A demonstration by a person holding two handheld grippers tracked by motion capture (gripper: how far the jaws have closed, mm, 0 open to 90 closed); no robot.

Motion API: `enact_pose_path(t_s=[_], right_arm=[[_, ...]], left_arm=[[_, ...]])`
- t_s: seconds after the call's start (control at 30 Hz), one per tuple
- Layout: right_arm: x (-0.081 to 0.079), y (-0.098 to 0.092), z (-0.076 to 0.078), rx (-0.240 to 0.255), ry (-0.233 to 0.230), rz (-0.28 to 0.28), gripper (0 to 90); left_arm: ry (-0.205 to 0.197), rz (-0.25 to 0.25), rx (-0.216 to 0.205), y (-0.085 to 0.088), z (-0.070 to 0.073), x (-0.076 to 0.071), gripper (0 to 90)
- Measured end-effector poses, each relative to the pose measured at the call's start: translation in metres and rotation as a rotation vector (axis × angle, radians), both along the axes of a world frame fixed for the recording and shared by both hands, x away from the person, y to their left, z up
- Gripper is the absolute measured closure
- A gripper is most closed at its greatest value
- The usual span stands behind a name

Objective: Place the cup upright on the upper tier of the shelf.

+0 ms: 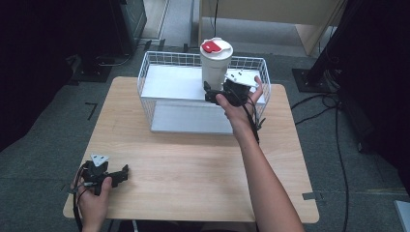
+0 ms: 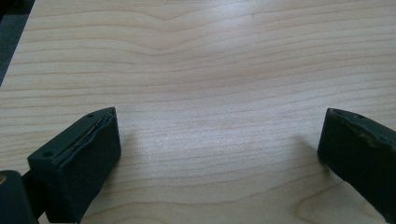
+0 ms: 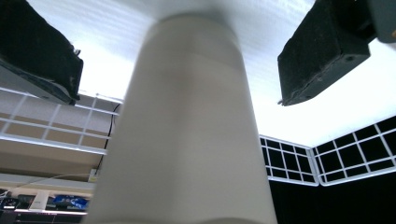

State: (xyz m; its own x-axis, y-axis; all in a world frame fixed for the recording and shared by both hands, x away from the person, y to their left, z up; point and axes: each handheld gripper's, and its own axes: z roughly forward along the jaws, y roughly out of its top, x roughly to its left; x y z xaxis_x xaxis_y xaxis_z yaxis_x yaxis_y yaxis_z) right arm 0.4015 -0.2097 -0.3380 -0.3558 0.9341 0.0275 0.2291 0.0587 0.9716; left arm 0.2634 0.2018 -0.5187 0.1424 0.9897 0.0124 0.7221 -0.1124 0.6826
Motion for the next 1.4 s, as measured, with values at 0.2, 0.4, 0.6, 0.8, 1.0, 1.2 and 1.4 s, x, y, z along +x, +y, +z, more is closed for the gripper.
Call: enact_pose_path(t_s=[0.2,0.4,0.6,0.8,1.0,1.2,1.4], right_arm=[[-0.018,-0.012,-0.006,0.005,-0.014,0.005,0.2],[-0.046,-0.030,-0.022,0.023,-0.009,0.007,0.2],[-0.067,-0.046,-0.031,0.029,-0.007,0.002,0.2],[-0.092,-0.060,-0.049,-0.005,-0.008,-0.024,0.2],[-0.111,-0.072,-0.066,-0.027,0.008,-0.037,0.2],[-0.125,-0.087,-0.081,-0.017,0.019,-0.069,0.2],[-0.136,-0.100,-0.092,-0.006,0.027,-0.099,0.2]], left_arm=[[0.000,-0.002,0.004,0.000,0.000,0.000,0.0],[-0.001,-0.001,0.002,0.000,0.000,0.000,0.0],[-0.002,0.000,0.001,0.000,0.000,0.000,0.0],[-0.002,0.000,0.001,0.000,0.000,0.000,0.0],[-0.001,0.001,-0.001,0.000,0.000,0.000,0.0],[-0.001,0.000,0.000,0.000,0.000,0.000,0.0],[0.000,0.000,0.001,0.000,0.000,0.000,0.0]])
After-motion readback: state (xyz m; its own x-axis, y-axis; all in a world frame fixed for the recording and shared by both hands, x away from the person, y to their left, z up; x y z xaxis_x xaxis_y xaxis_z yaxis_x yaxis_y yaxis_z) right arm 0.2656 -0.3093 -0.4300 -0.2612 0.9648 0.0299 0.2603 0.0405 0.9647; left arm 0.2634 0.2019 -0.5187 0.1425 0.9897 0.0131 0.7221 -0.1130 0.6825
